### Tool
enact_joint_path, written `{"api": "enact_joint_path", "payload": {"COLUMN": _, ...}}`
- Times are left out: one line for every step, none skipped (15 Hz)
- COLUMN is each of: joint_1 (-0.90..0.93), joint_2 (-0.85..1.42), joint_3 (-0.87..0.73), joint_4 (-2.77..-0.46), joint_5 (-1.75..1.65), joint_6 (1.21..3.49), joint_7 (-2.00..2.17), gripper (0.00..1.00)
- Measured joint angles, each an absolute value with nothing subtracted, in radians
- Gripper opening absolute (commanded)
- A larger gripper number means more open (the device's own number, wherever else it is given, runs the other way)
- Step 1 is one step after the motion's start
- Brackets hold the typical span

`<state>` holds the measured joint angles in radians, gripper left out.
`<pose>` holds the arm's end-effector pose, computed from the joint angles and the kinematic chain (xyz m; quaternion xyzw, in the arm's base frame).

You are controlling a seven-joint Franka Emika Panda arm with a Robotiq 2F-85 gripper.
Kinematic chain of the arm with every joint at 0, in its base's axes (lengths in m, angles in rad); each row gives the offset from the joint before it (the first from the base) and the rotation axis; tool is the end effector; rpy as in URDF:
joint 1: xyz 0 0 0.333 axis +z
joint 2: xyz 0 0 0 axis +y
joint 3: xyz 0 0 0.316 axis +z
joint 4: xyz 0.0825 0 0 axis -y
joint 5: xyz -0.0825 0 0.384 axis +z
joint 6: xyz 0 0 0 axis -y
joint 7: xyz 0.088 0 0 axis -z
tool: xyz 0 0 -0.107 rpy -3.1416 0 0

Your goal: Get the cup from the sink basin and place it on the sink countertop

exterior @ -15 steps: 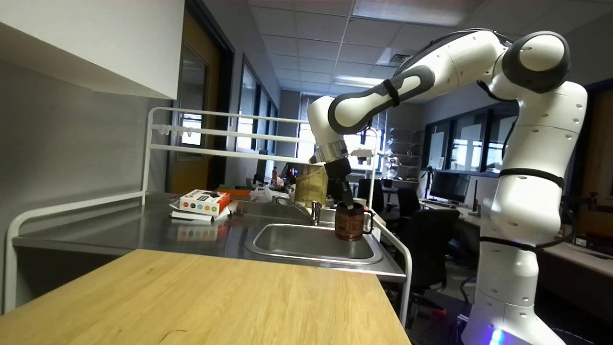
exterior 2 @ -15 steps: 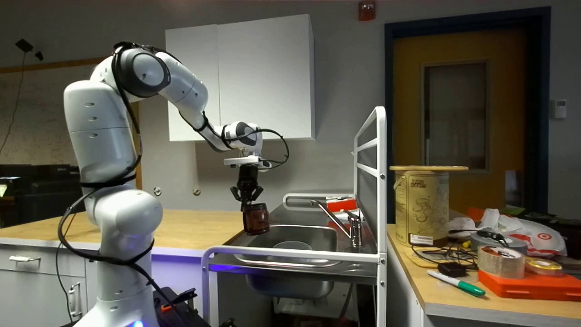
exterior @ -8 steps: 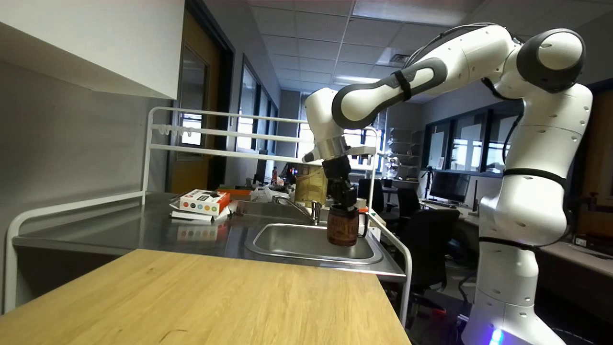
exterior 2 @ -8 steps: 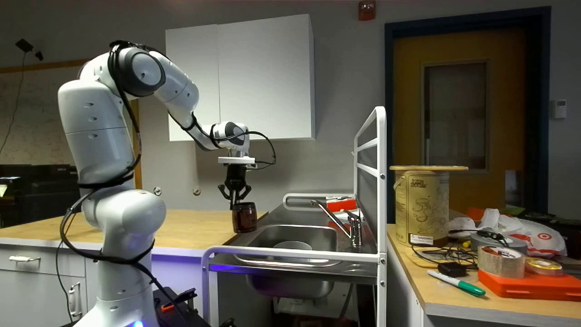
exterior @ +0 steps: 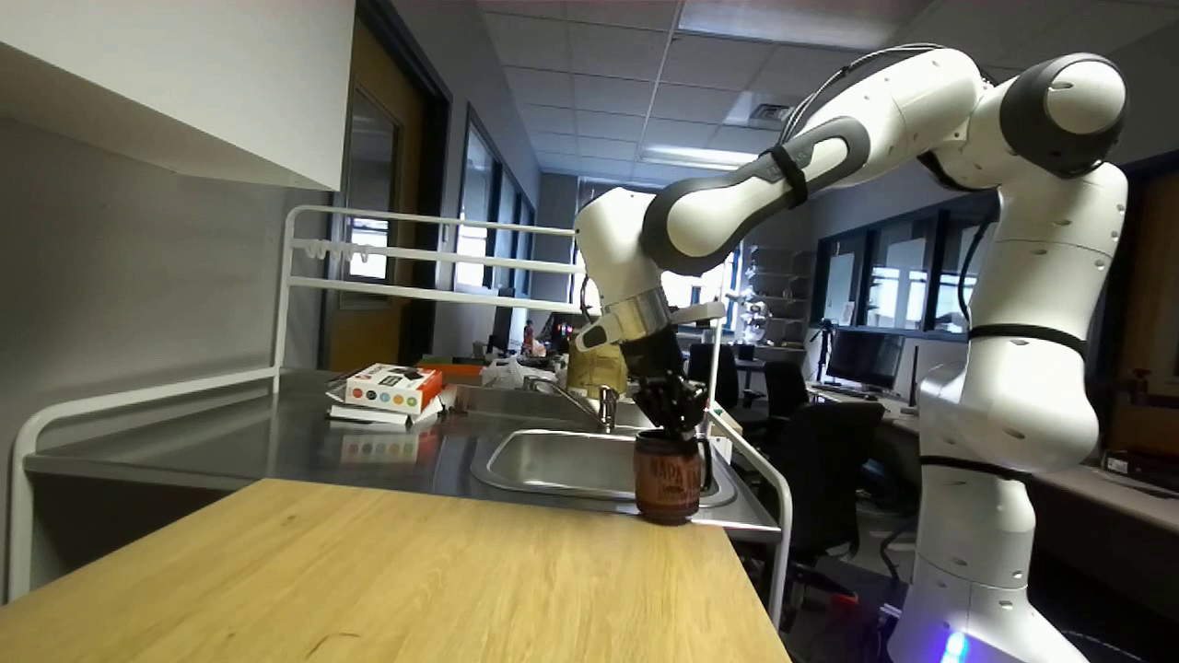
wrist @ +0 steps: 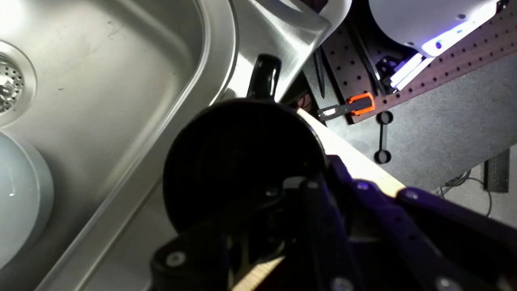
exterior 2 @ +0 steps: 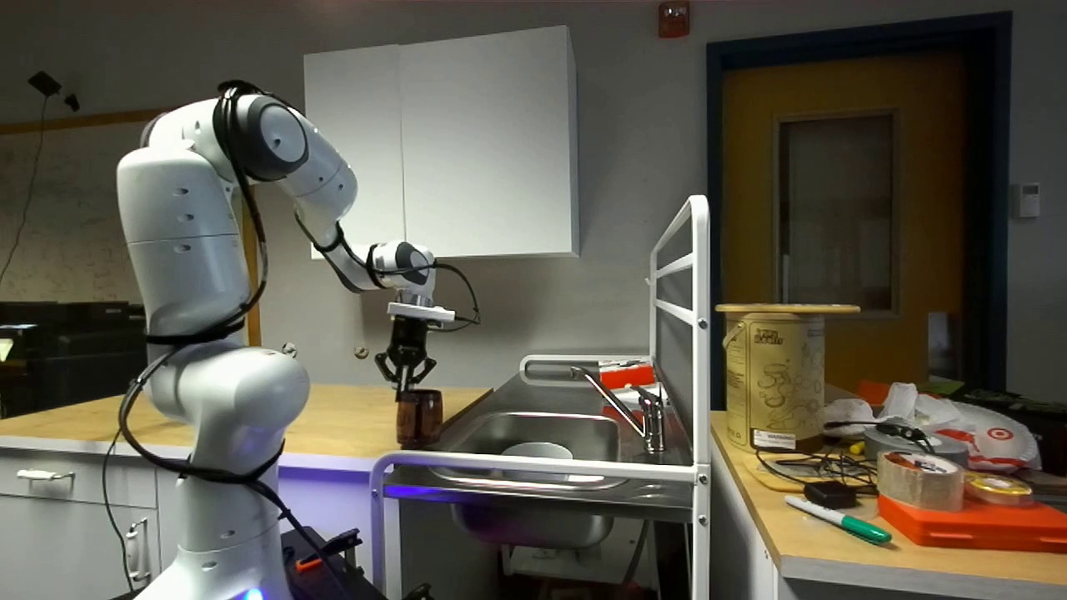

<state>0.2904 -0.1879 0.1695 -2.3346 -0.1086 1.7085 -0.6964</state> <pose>0.3840 0.1793 0.3843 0.8075 0.5438 -0.2249 0.0396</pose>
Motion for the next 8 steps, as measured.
{"api": "enact_joint_path", "payload": {"joint_1": 0.295, "joint_2": -0.177, "joint_3": 0.177, "joint_4": -2.342, "joint_5": -0.109, "joint_6": 1.712, "joint_7": -0.709, "gripper": 0.08}}
{"api": "enact_joint_path", "payload": {"joint_1": 0.297, "joint_2": -0.172, "joint_3": 0.183, "joint_4": -2.344, "joint_5": -0.110, "joint_6": 1.707, "joint_7": -0.717, "gripper": 0.08}}
{"api": "enact_joint_path", "payload": {"joint_1": 0.297, "joint_2": -0.172, "joint_3": 0.187, "joint_4": -2.344, "joint_5": -0.114, "joint_6": 1.706, "joint_7": -0.719, "gripper": 0.08}}
{"api": "enact_joint_path", "payload": {"joint_1": 0.297, "joint_2": -0.172, "joint_3": 0.188, "joint_4": -2.344, "joint_5": -0.116, "joint_6": 1.706, "joint_7": -0.721, "gripper": 0.08}}
{"api": "enact_joint_path", "payload": {"joint_1": 0.297, "joint_2": -0.172, "joint_3": 0.188, "joint_4": -2.344, "joint_5": -0.116, "joint_6": 1.706, "joint_7": -0.724, "gripper": 0.09}}
{"api": "enact_joint_path", "payload": {"joint_1": 0.296, "joint_2": -0.172, "joint_3": 0.188, "joint_4": -2.344, "joint_5": -0.116, "joint_6": 1.706, "joint_7": -0.725, "gripper": 0.34}}
{"api": "enact_joint_path", "payload": {"joint_1": 0.295, "joint_2": -0.172, "joint_3": 0.188, "joint_4": -2.344, "joint_5": -0.116, "joint_6": 1.706, "joint_7": -0.726, "gripper": 0.34}}
{"api": "enact_joint_path", "payload": {"joint_1": 0.295, "joint_2": -0.172, "joint_3": 0.188, "joint_4": -2.344, "joint_5": -0.116, "joint_6": 1.706, "joint_7": -0.726, "gripper": 0.39}}
